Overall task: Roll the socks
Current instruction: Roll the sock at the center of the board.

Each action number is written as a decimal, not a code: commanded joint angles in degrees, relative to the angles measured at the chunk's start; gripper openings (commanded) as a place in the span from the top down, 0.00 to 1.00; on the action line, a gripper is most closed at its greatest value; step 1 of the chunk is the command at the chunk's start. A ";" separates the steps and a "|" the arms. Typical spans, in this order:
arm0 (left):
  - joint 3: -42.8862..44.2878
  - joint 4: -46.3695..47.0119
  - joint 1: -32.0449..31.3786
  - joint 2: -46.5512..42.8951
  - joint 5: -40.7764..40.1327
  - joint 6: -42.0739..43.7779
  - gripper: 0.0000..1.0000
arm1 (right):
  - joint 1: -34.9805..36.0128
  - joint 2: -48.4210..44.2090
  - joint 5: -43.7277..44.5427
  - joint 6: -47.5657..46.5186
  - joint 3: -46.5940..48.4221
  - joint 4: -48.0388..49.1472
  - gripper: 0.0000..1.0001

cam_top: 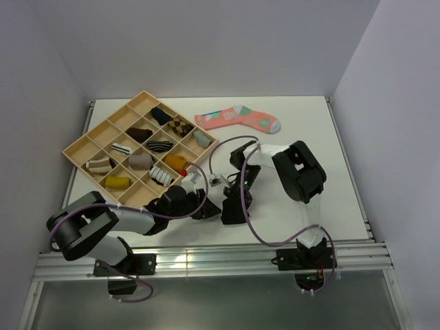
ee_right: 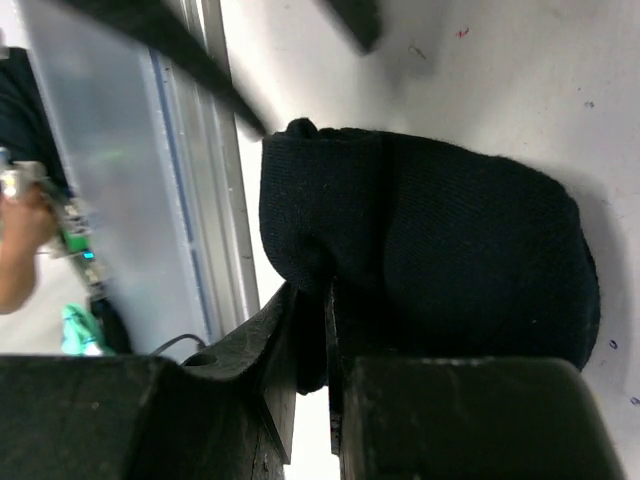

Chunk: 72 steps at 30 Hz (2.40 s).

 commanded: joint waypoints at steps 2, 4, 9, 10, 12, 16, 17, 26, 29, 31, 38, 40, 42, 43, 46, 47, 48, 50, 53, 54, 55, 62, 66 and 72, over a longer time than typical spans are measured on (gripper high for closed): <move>-1.39 5.11 -4.35 -4.35 -7.49 4.40 0.59 | -0.74 4.69 5.91 -1.40 1.48 -0.16 0.86; 0.71 1.18 -6.54 -4.71 -10.48 8.09 0.56 | -0.83 5.22 5.99 -0.62 2.01 -0.69 0.86; 7.21 -3.16 -9.45 -1.20 -13.04 15.30 0.53 | -1.00 6.89 6.70 1.50 3.68 -1.82 0.86; 7.66 -2.81 -9.63 -0.49 -12.69 15.83 0.53 | -1.09 7.07 6.52 1.24 3.95 -2.18 0.86; 8.72 -1.32 -9.63 1.70 -11.99 16.98 0.53 | -1.09 7.16 6.87 1.67 3.95 -1.66 0.86; 10.56 -0.25 -9.80 5.75 -9.18 18.03 0.53 | -1.09 7.42 7.05 2.29 3.77 -1.48 0.86; 11.18 -0.34 -9.98 6.97 -9.00 18.47 0.53 | -1.09 7.42 7.14 2.38 3.77 -1.40 0.86; 11.71 1.33 -11.04 9.45 -4.86 19.27 0.52 | -1.09 8.03 7.93 3.69 3.77 -0.26 0.85; 10.75 1.77 -11.04 8.05 -5.12 18.74 0.52 | -1.18 8.21 8.37 4.75 3.51 0.45 0.86; 9.95 2.29 -10.95 6.81 -5.48 18.74 0.50 | -1.26 8.21 8.45 5.10 3.60 0.63 0.86; 9.69 2.64 -10.95 6.72 -3.11 19.18 0.50 | -1.35 8.30 9.60 7.47 3.51 1.94 0.86; 9.77 2.82 -10.95 7.07 -2.32 19.18 0.50 | -1.44 8.39 9.77 7.74 3.34 1.95 0.86; 10.04 2.73 -10.95 7.69 -1.35 19.53 0.50 | -1.44 8.47 9.86 7.74 3.51 1.68 0.86; 10.30 2.65 -10.95 7.95 -0.82 19.70 0.50 | -1.44 8.56 9.95 7.91 3.68 1.77 0.86; 10.57 2.03 -10.95 8.39 0.85 20.23 0.50 | -1.62 8.56 10.12 8.18 3.69 1.86 0.85; 10.48 2.12 -10.95 8.30 1.63 20.23 0.50 | -1.53 8.65 10.21 8.44 3.69 1.94 0.86; 10.48 1.42 -10.95 8.30 1.55 20.32 0.50 | -1.62 8.65 10.21 8.53 3.69 2.03 0.86; 10.57 0.80 -10.95 8.39 2.43 20.67 0.50 | -1.62 8.74 10.13 9.05 3.69 2.29 0.86; 10.92 -0.60 -10.95 9.09 2.08 20.41 0.51 | -1.70 8.56 9.95 8.97 3.51 2.56 0.86; 11.09 -1.22 -10.95 9.44 1.47 20.23 0.52 | -1.70 8.48 10.12 9.49 3.42 2.91 0.86; 11.44 -2.09 -10.95 9.71 1.38 20.15 0.53 | -1.70 8.13 10.13 9.50 3.16 3.09 0.85; 14.08 -5.88 -11.04 13.92 -0.11 18.83 0.69 | -1.70 6.81 9.42 9.32 3.07 3.17 0.85; 15.57 -8.07 -11.04 16.03 0.67 17.16 1.00 | -1.70 4.26 9.42 8.97 0.88 5.54 0.79; 15.84 -10.72 -10.95 19.38 -0.12 13.56 1.00 | -2.14 -4.70 8.81 9.06 -4.57 11.43 0.65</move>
